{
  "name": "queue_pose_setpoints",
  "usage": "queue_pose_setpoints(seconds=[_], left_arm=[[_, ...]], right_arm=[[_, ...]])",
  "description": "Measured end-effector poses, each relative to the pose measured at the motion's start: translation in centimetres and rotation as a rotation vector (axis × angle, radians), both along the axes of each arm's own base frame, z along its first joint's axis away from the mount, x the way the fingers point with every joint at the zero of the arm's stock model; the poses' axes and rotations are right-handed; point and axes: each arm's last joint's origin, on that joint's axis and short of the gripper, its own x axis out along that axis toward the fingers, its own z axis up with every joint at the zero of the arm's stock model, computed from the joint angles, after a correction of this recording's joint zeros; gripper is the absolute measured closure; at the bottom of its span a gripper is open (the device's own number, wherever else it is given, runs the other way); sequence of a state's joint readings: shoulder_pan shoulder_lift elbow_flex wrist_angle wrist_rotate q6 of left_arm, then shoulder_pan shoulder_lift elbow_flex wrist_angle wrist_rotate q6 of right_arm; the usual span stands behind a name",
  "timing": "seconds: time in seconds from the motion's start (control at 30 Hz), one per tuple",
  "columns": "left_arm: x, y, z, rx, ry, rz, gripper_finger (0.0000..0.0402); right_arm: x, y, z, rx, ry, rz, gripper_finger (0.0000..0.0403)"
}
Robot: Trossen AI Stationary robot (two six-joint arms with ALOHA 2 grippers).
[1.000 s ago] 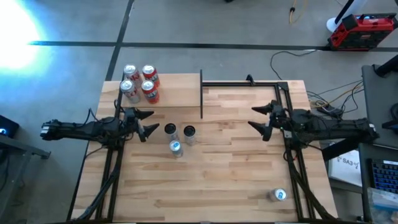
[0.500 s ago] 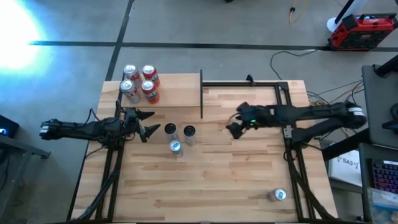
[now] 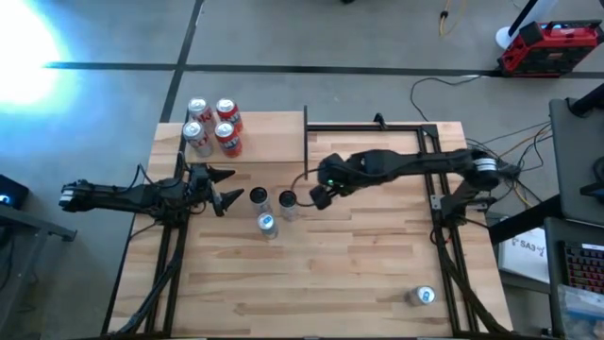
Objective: Place canned beverage on shelf
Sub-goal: Put the right white pink soda can on the shelf
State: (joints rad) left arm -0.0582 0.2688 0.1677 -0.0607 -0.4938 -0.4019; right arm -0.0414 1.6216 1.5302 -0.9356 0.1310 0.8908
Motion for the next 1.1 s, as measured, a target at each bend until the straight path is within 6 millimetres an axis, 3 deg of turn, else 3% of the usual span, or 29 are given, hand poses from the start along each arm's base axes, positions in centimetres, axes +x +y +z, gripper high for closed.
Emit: queue_pose_setpoints(seconds=[0.13,0.33,0.6,0.8,1.1], left_arm=[[0.0,0.0,0.0,0.0,0.001,0.0,0.0003],[0.1,0.0,-0.1,0.0,0.006,0.0,0.0003],[0.1,0.0,-0.1,0.001,0.009,0.0,0.0003],[0.0,0.0,-0.1,0.001,0.009,0.0,0.0003],[-1.5,0.1,1.2,-0.009,-0.146,0.0,0.0003]], right_arm=[[1.9,0.1,-0.3,0.031,0.068,-0.022,0.0034],[3.6,0.4,0.9,0.149,0.045,0.067,0.0034],[4.2,0.2,2.8,0.132,0.015,0.025,0.0034],[4.9,0.3,2.7,0.154,0.018,-0.016,0.0034],[6.2,0.2,1.9,0.17,0.032,-0.049,0.0034]])
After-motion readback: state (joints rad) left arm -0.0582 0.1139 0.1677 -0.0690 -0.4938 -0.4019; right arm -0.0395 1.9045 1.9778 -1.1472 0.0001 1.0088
